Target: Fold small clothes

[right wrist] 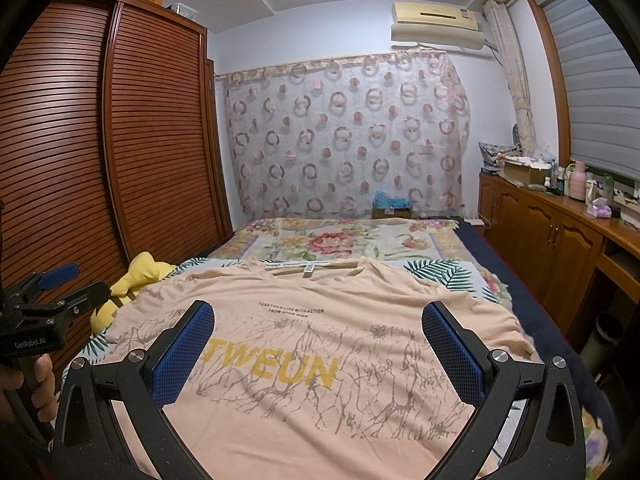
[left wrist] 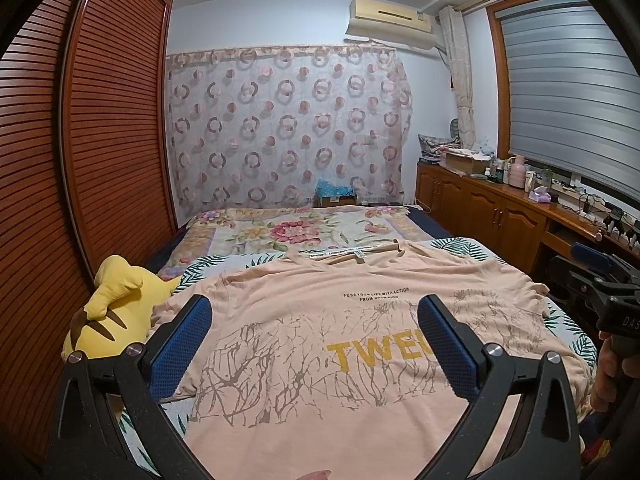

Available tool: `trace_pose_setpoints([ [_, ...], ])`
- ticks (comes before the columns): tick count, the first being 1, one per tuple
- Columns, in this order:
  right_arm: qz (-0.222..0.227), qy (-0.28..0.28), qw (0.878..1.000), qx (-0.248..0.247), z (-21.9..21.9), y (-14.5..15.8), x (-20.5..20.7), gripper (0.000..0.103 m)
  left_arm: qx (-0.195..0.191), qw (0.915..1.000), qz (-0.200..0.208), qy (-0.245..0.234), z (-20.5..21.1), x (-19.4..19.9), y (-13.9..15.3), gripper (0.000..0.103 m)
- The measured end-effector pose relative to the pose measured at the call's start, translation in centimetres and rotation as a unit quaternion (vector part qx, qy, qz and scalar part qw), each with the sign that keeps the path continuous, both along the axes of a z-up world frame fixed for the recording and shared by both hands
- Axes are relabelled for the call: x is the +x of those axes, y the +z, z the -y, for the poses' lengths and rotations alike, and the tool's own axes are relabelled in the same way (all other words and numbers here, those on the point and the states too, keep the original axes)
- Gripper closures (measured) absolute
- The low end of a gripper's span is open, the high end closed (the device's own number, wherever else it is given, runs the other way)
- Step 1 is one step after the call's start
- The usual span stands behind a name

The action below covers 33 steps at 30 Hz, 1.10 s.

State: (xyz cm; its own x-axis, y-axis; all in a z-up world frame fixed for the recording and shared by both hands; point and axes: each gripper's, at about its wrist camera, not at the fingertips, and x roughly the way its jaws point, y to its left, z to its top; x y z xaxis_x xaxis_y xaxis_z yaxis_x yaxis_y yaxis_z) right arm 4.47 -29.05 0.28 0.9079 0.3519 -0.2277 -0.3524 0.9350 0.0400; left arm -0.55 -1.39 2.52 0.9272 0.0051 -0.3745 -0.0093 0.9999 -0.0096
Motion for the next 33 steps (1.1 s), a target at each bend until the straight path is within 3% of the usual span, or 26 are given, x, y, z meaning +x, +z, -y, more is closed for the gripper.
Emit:
trace_pose_setpoints([
  [19,-0.002,0.013,1.000,-0.007,-0.7,-0.4,0.3,0.000,0.001,0.9999,-0.008,0.008,0.0,0.0,0.1,0.000],
  [33,-0.008,0.062,0.997,-0.039,-3.2,0.0,2.9,0.000,0.007,0.9988,-0.032,0.036,-4.4,1.3,-2.4,0.000],
])
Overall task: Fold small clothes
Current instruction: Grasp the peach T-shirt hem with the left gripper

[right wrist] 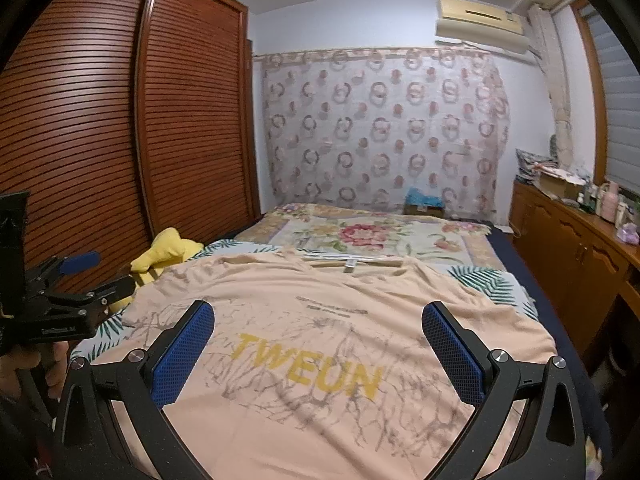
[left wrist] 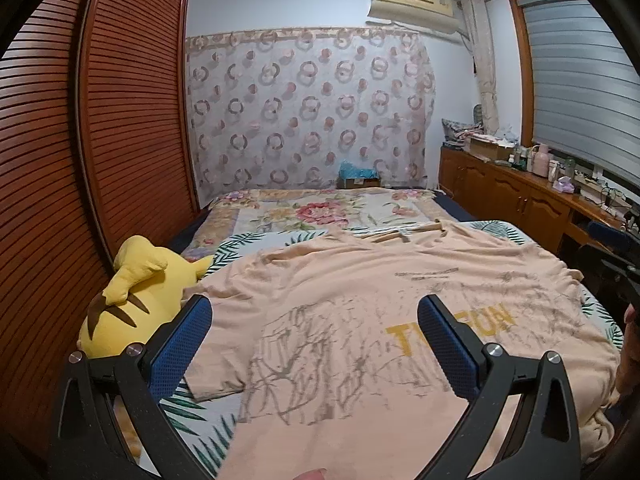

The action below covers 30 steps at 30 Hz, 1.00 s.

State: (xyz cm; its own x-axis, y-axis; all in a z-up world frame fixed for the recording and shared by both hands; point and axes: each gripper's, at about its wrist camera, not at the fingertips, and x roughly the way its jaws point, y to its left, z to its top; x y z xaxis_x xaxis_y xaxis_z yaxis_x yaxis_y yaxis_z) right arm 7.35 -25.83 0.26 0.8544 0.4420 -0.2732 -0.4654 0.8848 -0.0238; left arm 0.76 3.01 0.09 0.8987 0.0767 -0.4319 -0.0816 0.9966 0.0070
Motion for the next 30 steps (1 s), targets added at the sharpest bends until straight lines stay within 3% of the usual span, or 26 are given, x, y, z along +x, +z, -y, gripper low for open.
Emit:
trace_pose_setpoints([
  [8,-0.029,0.031,0.999,-0.021,-1.6,-1.4,2.4,0.000,0.004,0.9989,-0.045,-0.012,-3.3,1.6,-2.7,0.000],
  [19,-0.086,0.071,0.991,-0.079,-4.5,-3.3,6.4,0.000,-0.001,0.9937,-0.110,0.018,-10.4,2.7,-6.6,0.001],
  [25,-0.103,0.094,0.987,-0.078,-4.5,-2.5,6.6,0.000,-0.026,0.9890,-0.144,0.019,-13.8,3.9,-7.7,0.024],
  [30,-0.112,0.103,0.985,-0.082,-4.5,-2.5,6.8,0.000,-0.047,0.9844,-0.169,0.010,-15.4,5.4,-8.3,0.034],
])
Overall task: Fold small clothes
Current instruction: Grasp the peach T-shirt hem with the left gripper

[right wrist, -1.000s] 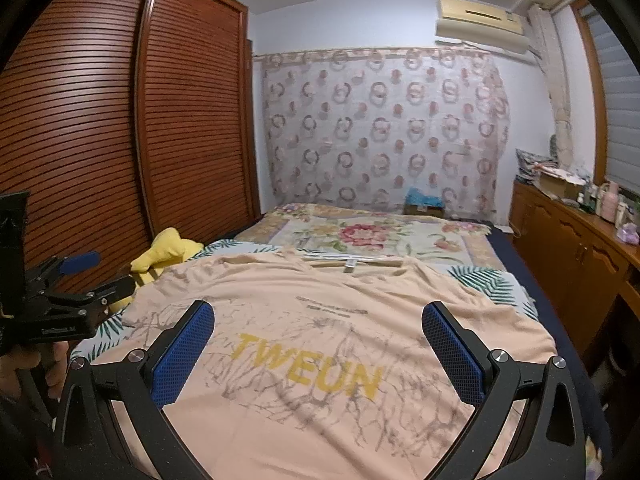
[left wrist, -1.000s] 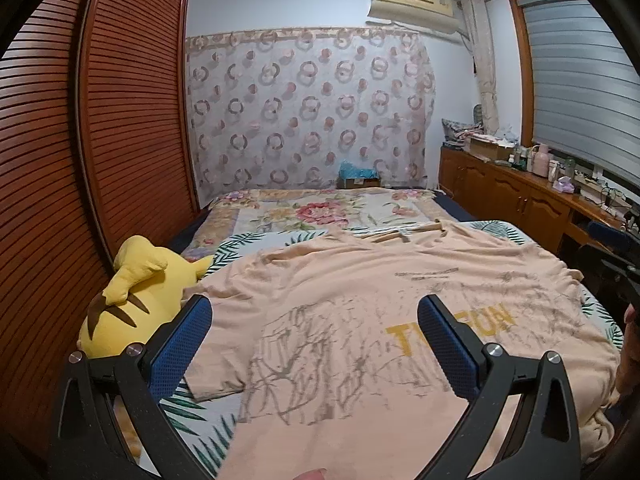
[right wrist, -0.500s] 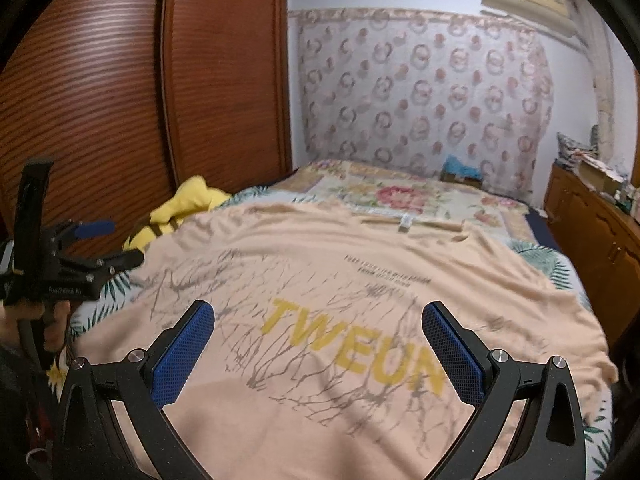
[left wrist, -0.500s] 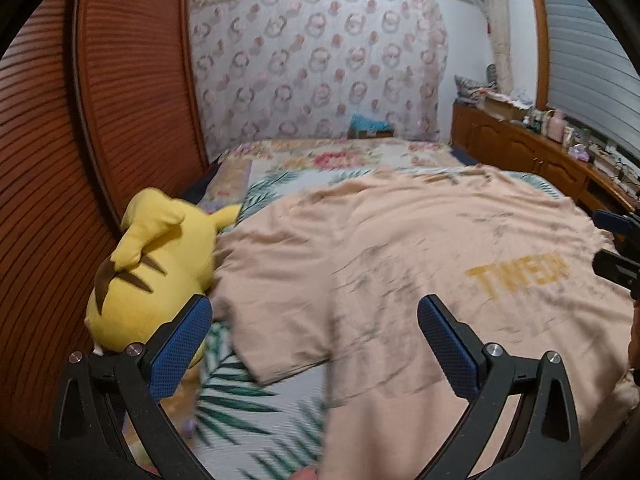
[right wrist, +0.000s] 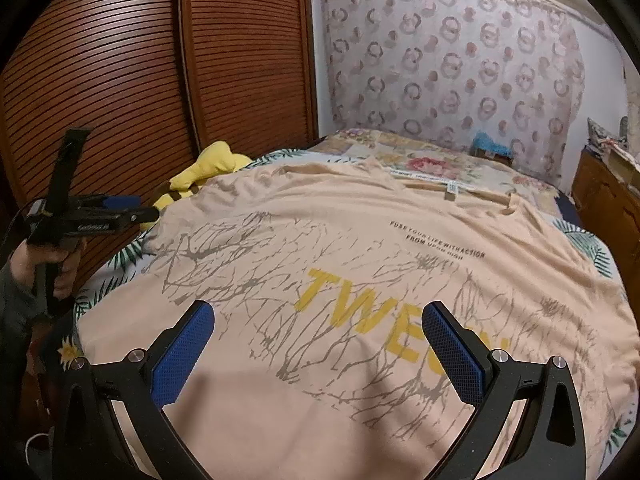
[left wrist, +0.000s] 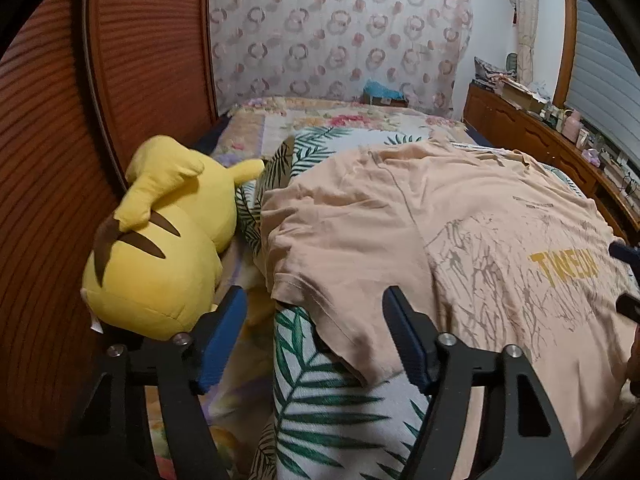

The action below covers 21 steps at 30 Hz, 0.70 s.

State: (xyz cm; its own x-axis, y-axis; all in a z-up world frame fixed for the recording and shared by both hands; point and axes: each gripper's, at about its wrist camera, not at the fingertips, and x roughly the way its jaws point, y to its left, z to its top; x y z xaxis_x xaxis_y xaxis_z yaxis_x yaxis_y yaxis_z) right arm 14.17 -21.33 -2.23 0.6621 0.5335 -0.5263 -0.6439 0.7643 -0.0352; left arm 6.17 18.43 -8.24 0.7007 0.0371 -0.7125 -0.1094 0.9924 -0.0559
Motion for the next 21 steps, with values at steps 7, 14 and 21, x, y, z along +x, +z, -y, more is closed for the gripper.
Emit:
trace_pose_setpoints([
  [7,-0.005,0.010,1.000,-0.004,-0.9,-0.3,-0.3,0.000,-0.032,0.9989,-0.032,-0.009,-1.5,2.6,-1.3,0.055],
  [14,-0.009,0.006,1.000,0.000,-0.7,-0.7,0.0,0.000,-0.011,0.9994,-0.029,-0.015,-1.2,2.7,-1.2,0.095],
  [21,-0.014,0.001,1.000,0.013,0.3,-0.9,-0.3,0.000,0.015,0.9996,0.006,-0.024,0.3,2.9,1.8,0.099],
])
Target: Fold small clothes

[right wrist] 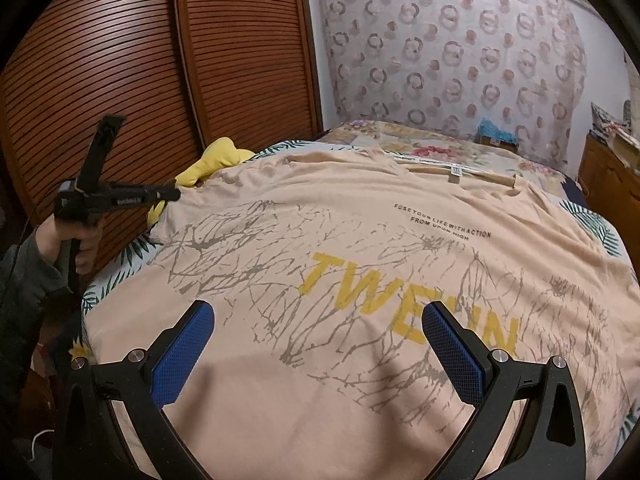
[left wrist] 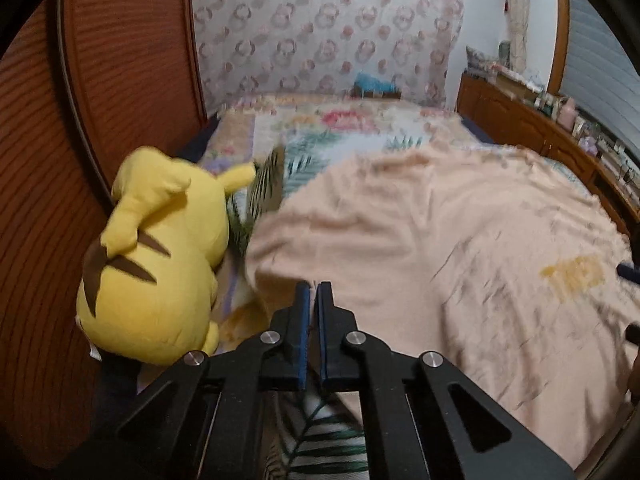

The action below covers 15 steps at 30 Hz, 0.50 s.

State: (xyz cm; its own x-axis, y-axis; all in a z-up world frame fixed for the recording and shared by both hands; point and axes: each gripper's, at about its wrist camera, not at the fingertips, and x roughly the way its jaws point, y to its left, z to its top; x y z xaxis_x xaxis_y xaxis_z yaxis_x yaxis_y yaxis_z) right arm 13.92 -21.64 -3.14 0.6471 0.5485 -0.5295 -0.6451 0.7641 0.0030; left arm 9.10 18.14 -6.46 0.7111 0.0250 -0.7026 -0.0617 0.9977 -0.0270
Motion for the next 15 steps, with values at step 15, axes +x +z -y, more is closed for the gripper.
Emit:
trace_pose_setpoints([
  [15,0.004,-0.041,0.999,0.024,2.9,0.4,-0.5,0.000,-0.010,0.9879,0.059,-0.143,12.2,1.0,7.1,0.099],
])
